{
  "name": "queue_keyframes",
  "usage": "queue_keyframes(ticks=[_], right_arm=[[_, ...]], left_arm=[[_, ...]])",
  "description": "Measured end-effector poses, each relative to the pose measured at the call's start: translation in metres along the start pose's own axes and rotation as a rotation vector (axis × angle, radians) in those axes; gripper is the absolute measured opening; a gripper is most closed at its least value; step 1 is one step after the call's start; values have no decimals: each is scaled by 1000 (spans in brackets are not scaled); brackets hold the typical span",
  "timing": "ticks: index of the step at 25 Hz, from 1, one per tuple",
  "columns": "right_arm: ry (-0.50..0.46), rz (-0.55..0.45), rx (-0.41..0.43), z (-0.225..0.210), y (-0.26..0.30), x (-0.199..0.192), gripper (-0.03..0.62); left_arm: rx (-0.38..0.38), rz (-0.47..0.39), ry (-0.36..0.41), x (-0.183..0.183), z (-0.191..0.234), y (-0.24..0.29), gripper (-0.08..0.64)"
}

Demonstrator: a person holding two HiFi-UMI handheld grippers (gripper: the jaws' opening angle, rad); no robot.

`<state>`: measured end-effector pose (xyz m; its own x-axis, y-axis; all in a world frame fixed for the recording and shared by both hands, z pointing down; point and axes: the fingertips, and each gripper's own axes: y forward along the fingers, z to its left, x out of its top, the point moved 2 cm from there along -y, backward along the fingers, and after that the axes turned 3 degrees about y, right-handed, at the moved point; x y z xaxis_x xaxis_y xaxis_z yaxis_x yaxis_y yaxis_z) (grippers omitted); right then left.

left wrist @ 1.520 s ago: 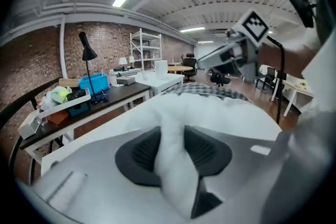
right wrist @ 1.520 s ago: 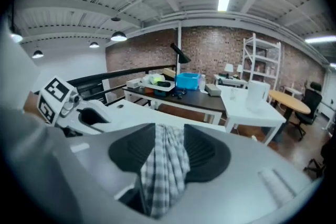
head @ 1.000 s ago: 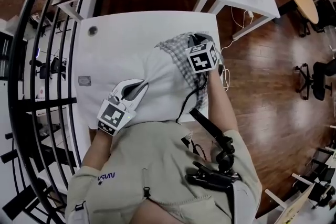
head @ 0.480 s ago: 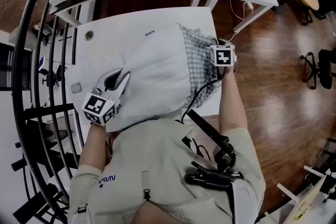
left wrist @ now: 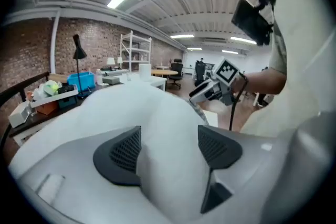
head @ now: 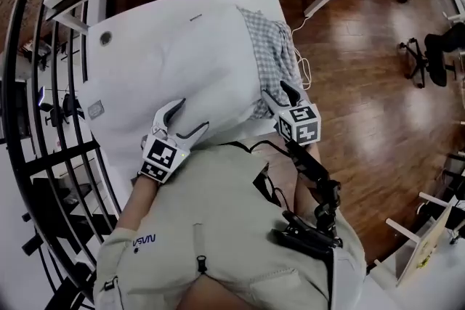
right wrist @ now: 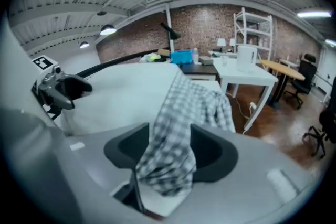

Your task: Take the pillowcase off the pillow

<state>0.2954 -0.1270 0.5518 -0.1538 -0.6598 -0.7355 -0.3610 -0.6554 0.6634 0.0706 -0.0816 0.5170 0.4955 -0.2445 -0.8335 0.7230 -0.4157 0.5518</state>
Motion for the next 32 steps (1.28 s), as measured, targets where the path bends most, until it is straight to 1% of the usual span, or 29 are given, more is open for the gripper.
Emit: queue_keyframes(ticks=[1,2,3,4,5,7,8,10,11,12,14,15,16,17,18,20,21,22,23,24,25,27,28,29,30,31,32], right_arm=[[-13,60,21,11,2,-20,264],[-36,117,28,19,6,-38,276],[-69,163,15,23,11,-52,276],[-109,194,-20,23,14,-60,260],[-146,210,-69,20,17,-65,171],[-187,222,-196,3,16,-67,57],[-186,230,-268,-11,12,-69,41],[-144,266,-400,-43,7,-78,33],[-115,292,-451,-58,7,-84,32],[-88,315,-482,-69,9,-91,32],[-34,338,-491,-80,12,-102,37],[-9,350,-488,-81,9,-107,45],[10,354,-485,-80,4,-108,72],[20,328,-469,-77,-2,-101,131],[24,268,-436,-70,-8,-86,174],[21,100,-354,-52,-24,-42,178],[16,18,-308,-40,-33,-18,178],[5,-50,-255,-26,-38,3,197],[-19,-99,-197,-11,-40,21,215],[-58,-128,-141,5,-38,37,227],[-108,-138,-93,22,-32,49,250],[-211,-120,-26,49,-13,63,281],[-247,-96,-4,58,-1,64,297],[-265,-63,16,64,13,62,304],[-257,-26,35,67,29,58,304],[-225,11,55,68,44,51,304],[-175,45,73,68,59,43,291]], left_arm=[[-16,45,26,-14,-6,8,319],[-21,74,49,-25,-9,13,279],[-24,82,61,-30,-7,14,162],[-30,67,63,-27,-4,11,104],[-35,35,59,-17,2,5,64],[-23,-39,52,3,12,-12,35],[-6,-73,43,10,18,-21,31],[35,-124,12,17,30,-37,29],[51,-134,-3,17,35,-42,28],[60,-135,-16,13,39,-44,28],[48,-120,-43,1,38,-37,38],[24,-111,-56,-4,34,-31,61],[-7,-108,-68,-7,27,-27,105],[-33,-117,-77,-6,20,-26,158],[-45,-143,-86,-1,15,-30,209],[-27,-224,-108,15,11,-51,226],[5,-260,-122,22,14,-66,233],[55,-281,-132,23,20,-82,238],[125,-281,-140,19,30,-98,238],[214,-262,-157,8,44,-116,233],[317,-230,-188,-9,60,-134,222],[529,-152,-288,-54,91,-171,222],[614,-111,-344,-79,102,-186,252],[677,-68,-396,-102,109,-196,312],[714,-27,-443,-125,112,-201,362],[725,7,-489,-146,112,-200,391],[713,23,-541,-164,112,-193,414]])
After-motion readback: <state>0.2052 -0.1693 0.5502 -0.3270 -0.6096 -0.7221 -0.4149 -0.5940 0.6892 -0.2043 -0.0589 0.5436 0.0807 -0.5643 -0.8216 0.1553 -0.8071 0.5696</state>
